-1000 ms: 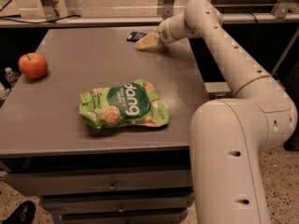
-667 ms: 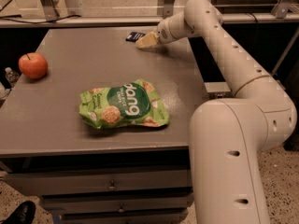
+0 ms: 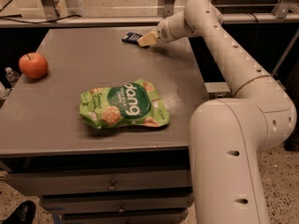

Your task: Move rxbar blueberry near green rice chip bag

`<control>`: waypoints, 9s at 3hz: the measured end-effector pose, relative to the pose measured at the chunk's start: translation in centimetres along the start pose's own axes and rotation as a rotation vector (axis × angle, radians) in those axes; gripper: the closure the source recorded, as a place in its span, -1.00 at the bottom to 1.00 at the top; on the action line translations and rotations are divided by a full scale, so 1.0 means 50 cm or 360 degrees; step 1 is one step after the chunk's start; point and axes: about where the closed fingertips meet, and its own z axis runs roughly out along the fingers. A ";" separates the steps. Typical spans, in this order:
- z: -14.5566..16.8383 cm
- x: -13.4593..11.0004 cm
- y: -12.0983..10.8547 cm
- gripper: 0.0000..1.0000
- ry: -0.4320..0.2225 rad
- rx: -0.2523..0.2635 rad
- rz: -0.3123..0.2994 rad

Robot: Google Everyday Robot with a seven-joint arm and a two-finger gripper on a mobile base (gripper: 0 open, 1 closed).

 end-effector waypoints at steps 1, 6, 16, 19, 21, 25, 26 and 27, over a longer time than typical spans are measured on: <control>-0.001 -0.001 0.000 1.00 0.0000 0.0000 0.0000; -0.362 -0.134 0.097 1.00 -0.0225 0.0277 -0.0264; -0.512 0.146 0.310 1.00 0.0129 0.0001 -0.0025; -0.569 0.266 0.289 0.65 0.0276 0.0135 0.0121; -0.571 0.289 0.298 -0.30 0.0324 0.0120 0.0156; -0.574 0.233 0.312 -1.00 0.0262 0.0091 0.0087; -0.614 0.182 0.263 -1.00 0.0105 0.0128 0.0043; -0.695 0.106 0.201 -1.00 -0.0075 0.0164 -0.0087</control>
Offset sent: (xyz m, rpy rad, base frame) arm -0.1210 -0.0034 0.1185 -0.0526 -0.2275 0.1234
